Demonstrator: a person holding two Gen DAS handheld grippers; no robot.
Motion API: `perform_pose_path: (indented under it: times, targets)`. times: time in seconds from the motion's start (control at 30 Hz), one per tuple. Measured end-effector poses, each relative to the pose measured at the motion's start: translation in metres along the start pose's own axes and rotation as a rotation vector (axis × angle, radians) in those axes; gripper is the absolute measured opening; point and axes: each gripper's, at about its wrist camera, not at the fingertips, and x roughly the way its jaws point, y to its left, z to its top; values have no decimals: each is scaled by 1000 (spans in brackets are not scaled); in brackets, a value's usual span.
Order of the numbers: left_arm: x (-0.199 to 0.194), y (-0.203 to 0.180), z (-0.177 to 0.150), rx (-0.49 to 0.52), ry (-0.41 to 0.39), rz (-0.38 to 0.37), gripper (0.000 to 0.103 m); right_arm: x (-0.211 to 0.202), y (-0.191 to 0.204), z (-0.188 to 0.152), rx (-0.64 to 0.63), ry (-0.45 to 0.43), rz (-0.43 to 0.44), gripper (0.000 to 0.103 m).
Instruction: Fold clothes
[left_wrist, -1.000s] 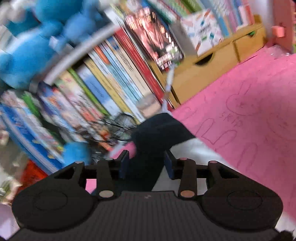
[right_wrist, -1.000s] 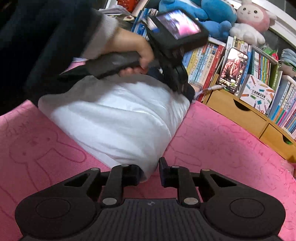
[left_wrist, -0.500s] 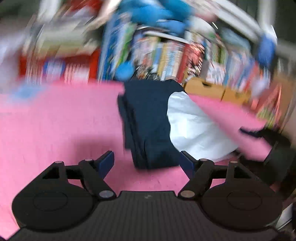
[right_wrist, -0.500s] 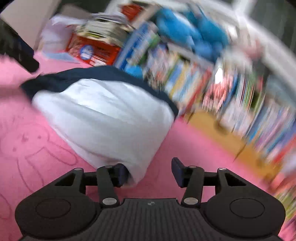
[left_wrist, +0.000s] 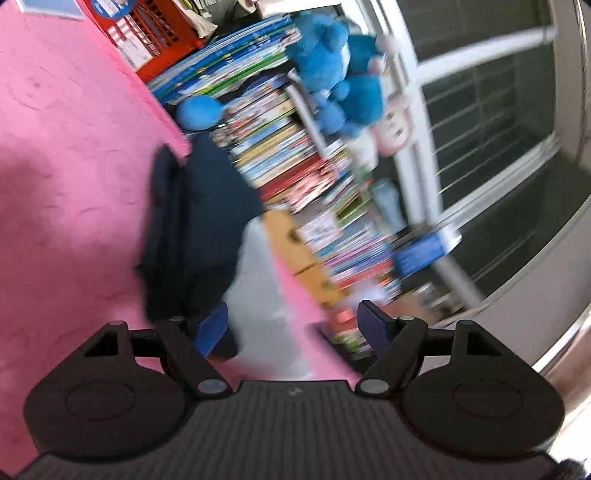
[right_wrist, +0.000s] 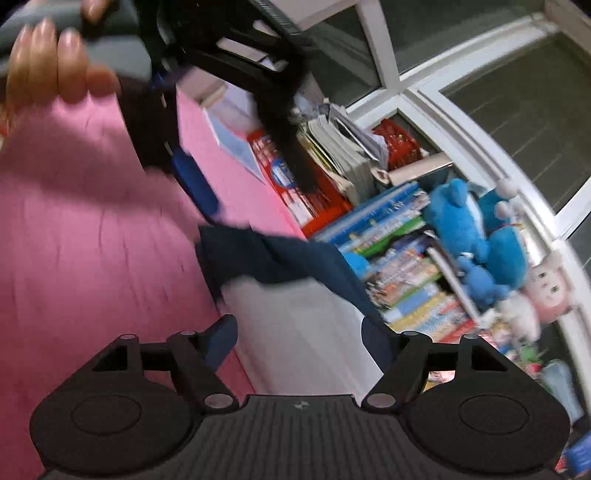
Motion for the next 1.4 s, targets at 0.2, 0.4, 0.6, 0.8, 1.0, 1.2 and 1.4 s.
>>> perform_pose_path:
  times: [0.2, 0.4, 0.6, 0.8, 1.0, 1.2, 1.4]
  targets:
    - [0, -19, 14, 57, -28, -97, 77, 33, 16, 23, 35, 5, 39, 47]
    - [-15, -3, 8, 53, -23, 21, 77, 34, 3, 22, 156, -15, -11, 16]
    - [8, 21, 6, -102, 37, -65, 77, 23, -9, 19, 198, -52, -58, 16]
    - [27, 9, 16, -81, 75, -136, 77, 33, 11, 22, 82, -50, -75, 48]
    - [16, 4, 27, -5, 89, -98, 78, 62, 14, 34, 49, -10, -133, 10]
    - [31, 25, 58, -81, 114, 42, 79, 57, 18, 29, 25, -37, -161, 8]
    - [86, 15, 59, 53, 236, 191, 26, 49, 26, 27, -5, -57, -168, 7]
